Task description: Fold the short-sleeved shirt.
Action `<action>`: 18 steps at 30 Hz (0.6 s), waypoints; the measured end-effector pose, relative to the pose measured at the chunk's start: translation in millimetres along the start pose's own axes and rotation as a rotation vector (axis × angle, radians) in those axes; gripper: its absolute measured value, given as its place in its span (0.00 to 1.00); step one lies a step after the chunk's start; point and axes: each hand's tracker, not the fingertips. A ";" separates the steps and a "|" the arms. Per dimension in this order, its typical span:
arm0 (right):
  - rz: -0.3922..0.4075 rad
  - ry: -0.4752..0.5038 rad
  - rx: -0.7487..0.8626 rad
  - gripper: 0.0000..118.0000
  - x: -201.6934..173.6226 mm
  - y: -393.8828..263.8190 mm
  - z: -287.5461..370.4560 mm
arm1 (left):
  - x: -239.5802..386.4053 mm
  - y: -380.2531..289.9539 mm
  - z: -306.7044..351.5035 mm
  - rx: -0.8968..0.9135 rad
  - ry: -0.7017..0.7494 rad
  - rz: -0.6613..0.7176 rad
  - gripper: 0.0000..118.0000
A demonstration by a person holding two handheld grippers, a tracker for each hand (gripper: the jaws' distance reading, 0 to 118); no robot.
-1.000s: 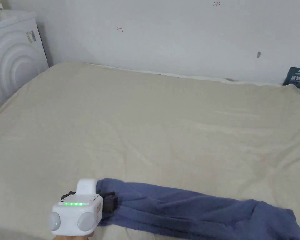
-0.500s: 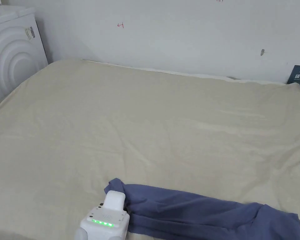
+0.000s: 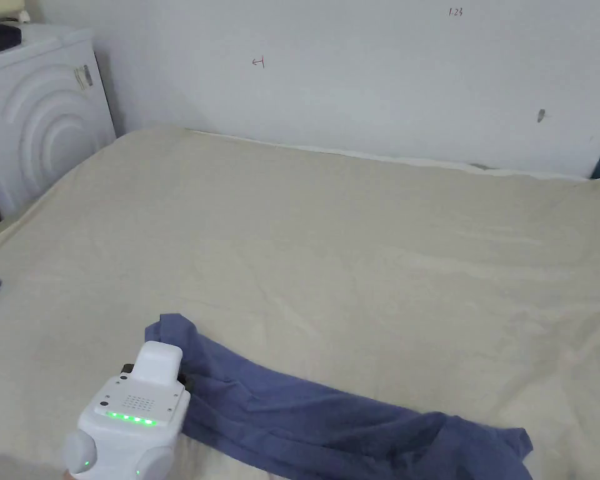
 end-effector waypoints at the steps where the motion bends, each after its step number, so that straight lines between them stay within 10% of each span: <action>1: -0.002 0.002 0.000 0.00 -0.8 0.3 -0.7 | 2.4 2.6 5.5 0.005 -0.041 0.012 0.11; 16: 0.001 0.015 0.011 0.00 -5.4 4.2 -2.4 | 213.1 -23.9 18.1 -0.034 -0.382 -0.190 0.12; 18: -0.035 0.027 -0.016 0.00 -4.0 3.0 -3.0 | 226.3 -39.1 9.8 -0.055 -0.478 -0.191 0.41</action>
